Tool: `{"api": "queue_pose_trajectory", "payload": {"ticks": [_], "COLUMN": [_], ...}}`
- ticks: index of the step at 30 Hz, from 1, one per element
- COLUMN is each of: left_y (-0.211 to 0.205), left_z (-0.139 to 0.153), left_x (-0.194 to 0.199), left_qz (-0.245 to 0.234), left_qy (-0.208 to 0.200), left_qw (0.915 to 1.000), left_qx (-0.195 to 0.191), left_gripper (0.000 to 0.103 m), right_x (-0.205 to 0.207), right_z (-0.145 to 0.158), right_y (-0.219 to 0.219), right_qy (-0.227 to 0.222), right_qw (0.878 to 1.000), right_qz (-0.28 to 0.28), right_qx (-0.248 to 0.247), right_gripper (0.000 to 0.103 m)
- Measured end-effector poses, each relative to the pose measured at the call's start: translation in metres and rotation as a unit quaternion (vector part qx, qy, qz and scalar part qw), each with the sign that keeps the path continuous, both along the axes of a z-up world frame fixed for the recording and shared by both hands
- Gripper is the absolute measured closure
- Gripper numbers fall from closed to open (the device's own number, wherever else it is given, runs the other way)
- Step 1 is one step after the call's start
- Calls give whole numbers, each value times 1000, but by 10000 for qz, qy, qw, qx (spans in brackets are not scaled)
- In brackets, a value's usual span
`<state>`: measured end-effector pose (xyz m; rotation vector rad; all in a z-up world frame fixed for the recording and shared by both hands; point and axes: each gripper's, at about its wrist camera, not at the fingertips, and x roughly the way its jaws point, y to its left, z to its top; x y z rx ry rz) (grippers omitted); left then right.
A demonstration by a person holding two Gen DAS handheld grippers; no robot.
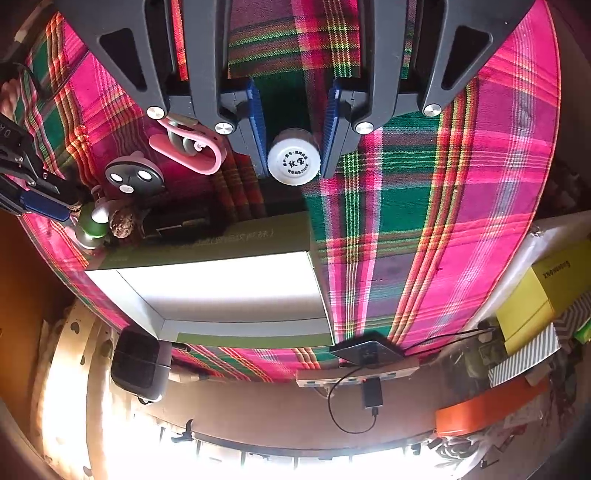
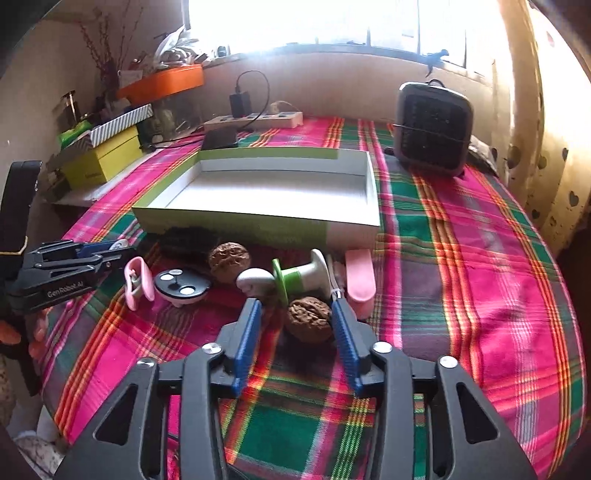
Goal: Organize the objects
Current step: 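Close the left gripper on the white jar while the right gripper grasps the walnut, then lift the white jar with the left gripper while the right gripper carries the walnut into the box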
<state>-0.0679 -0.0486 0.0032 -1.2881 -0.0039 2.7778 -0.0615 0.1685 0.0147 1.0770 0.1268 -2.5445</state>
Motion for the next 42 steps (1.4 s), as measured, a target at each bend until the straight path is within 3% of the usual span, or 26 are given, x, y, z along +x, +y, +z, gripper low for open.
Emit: {"api": "queue_pose_trajectory", "payload": {"ticks": [23, 26, 28, 42], "left_y": [-1, 0, 0, 3], "left_z": [0, 0, 0, 6], "left_x": [0, 0, 0, 2], "left_qz": [5, 6, 6, -57], "left_qy": [0, 2, 2, 47], "left_qw": [10000, 10000, 10000, 9999], "left_qx": [12, 19, 18, 95], "left_gripper": [77, 77, 77, 78], "right_x": [-8, -7, -7, -4], "right_z": [-7, -8, -7, 2], "right_y": [-9, -8, -8, -5], "right_qy": [-188, -204, -186, -81], "right_qw": [9991, 9992, 9992, 9998], "right_qz": [86, 100, 91, 79], "right_qx": [364, 342, 353, 145], "right_gripper": [65, 65, 71, 71]}}
